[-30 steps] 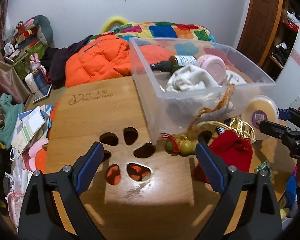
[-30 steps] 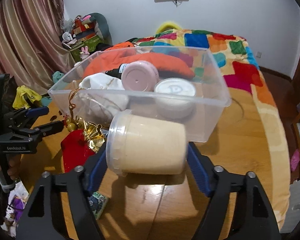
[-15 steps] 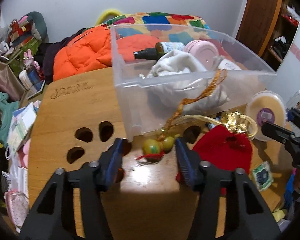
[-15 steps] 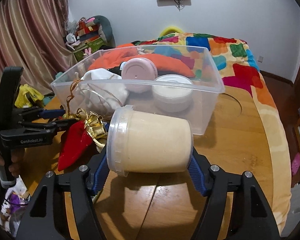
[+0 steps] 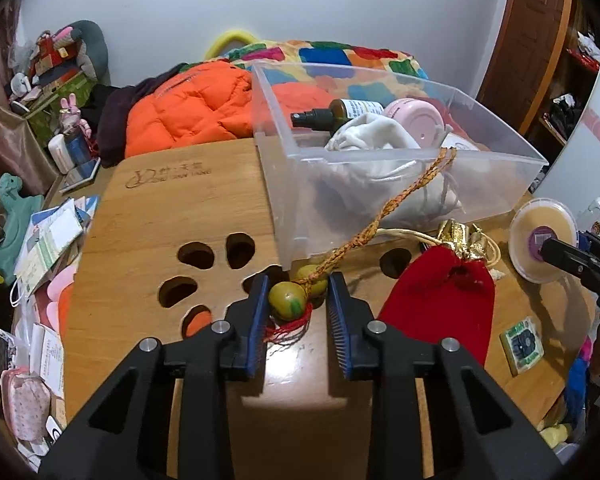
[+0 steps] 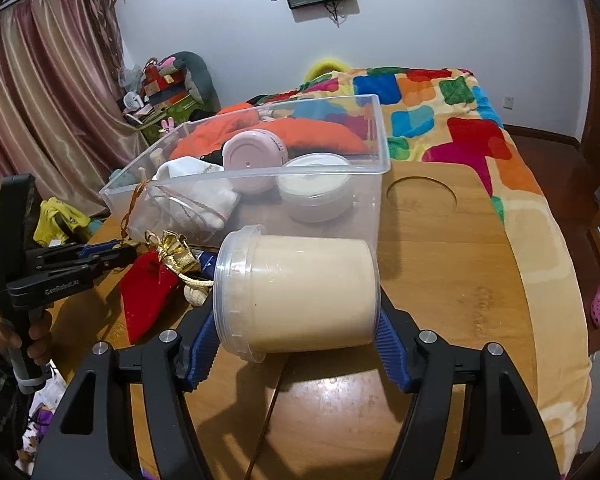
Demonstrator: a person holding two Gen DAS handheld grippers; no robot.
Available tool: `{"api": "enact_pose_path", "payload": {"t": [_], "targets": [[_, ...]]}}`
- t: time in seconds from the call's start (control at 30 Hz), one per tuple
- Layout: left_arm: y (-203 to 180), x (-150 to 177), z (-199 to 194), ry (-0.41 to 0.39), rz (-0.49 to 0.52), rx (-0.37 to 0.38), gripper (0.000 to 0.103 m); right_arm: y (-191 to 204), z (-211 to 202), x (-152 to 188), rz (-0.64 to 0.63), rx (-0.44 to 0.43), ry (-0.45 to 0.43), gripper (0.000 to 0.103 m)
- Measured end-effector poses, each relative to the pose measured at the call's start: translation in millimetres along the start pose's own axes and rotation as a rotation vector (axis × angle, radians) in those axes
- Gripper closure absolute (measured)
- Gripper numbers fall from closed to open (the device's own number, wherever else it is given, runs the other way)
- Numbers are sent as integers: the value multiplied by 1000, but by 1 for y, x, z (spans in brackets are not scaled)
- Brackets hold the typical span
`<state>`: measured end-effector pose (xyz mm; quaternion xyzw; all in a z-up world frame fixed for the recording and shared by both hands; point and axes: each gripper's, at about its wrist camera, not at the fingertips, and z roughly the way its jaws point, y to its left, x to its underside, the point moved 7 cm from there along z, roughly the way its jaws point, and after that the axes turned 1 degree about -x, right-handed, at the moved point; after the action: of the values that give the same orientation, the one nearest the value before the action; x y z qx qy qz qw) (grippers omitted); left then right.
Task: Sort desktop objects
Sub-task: 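Lift the beaded ornament with the left tool while the right tool carries the cream jar toward the box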
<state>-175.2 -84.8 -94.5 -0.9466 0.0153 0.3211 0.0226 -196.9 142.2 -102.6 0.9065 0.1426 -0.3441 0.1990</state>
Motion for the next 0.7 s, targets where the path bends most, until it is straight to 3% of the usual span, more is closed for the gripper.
{"api": "enact_pose_path", "payload": {"t": [0.7], "targets": [[9,-25,-46,-125,-28,56,74,8,-46,-31,7,-12,-122,39]]}}
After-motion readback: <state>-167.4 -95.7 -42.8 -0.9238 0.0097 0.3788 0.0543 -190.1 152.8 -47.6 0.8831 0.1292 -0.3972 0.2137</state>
